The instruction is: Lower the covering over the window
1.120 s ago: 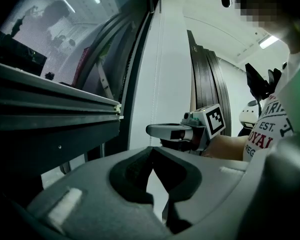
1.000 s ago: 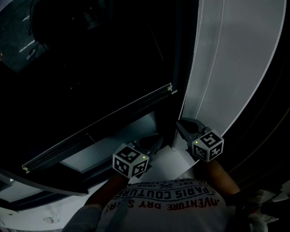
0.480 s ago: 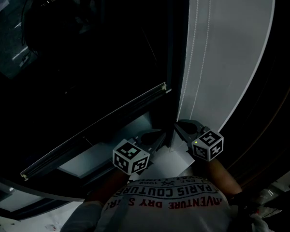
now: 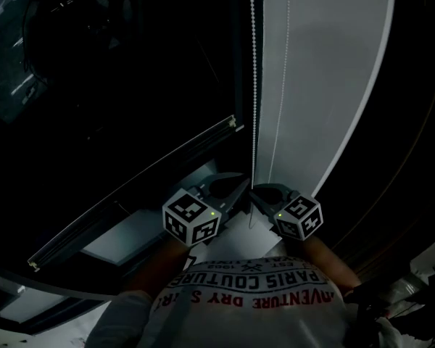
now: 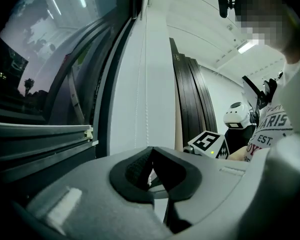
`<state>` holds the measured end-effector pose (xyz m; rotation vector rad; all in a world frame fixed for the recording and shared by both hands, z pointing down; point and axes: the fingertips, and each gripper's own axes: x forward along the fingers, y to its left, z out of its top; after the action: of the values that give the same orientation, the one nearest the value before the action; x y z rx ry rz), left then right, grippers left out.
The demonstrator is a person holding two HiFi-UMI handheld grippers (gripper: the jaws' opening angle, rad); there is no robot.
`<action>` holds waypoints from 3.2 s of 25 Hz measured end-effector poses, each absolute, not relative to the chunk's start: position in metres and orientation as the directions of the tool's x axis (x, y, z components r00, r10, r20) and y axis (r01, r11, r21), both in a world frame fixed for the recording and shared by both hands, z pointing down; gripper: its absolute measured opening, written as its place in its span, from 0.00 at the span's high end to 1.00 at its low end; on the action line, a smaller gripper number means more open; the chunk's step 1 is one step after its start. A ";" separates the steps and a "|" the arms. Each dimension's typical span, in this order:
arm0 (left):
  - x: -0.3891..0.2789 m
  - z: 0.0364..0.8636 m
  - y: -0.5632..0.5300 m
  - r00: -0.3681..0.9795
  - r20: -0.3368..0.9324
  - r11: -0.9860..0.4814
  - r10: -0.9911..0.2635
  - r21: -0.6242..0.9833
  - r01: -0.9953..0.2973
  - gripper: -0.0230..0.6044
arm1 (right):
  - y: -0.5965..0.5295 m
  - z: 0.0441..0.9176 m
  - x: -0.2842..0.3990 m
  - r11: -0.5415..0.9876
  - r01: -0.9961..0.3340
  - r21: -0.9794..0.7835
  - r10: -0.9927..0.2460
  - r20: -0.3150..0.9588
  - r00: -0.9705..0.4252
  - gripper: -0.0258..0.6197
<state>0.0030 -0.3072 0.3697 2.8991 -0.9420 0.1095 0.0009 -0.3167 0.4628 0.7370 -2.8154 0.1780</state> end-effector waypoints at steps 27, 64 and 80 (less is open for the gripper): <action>0.024 0.338 -0.330 0.825 0.088 -0.826 -0.558 0.038 -0.562 0.95 | -0.313 0.467 0.000 0.860 -0.498 -0.113 -0.466 0.225 -0.856 0.95; 0.022 0.478 -0.320 0.824 0.234 -0.802 -0.516 0.207 -0.561 0.95 | -0.284 0.596 0.011 0.867 -0.451 -0.210 -0.271 0.561 -0.782 0.90; 0.020 0.479 -0.323 0.818 0.232 -0.798 -0.527 0.196 -0.570 0.95 | -0.323 0.382 0.022 0.885 -0.463 -0.038 -0.454 0.140 -0.880 0.78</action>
<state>0.0201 -0.3227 0.4790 2.7460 -0.8433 0.2421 0.0221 -0.3226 0.3821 0.7150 -2.9262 0.1056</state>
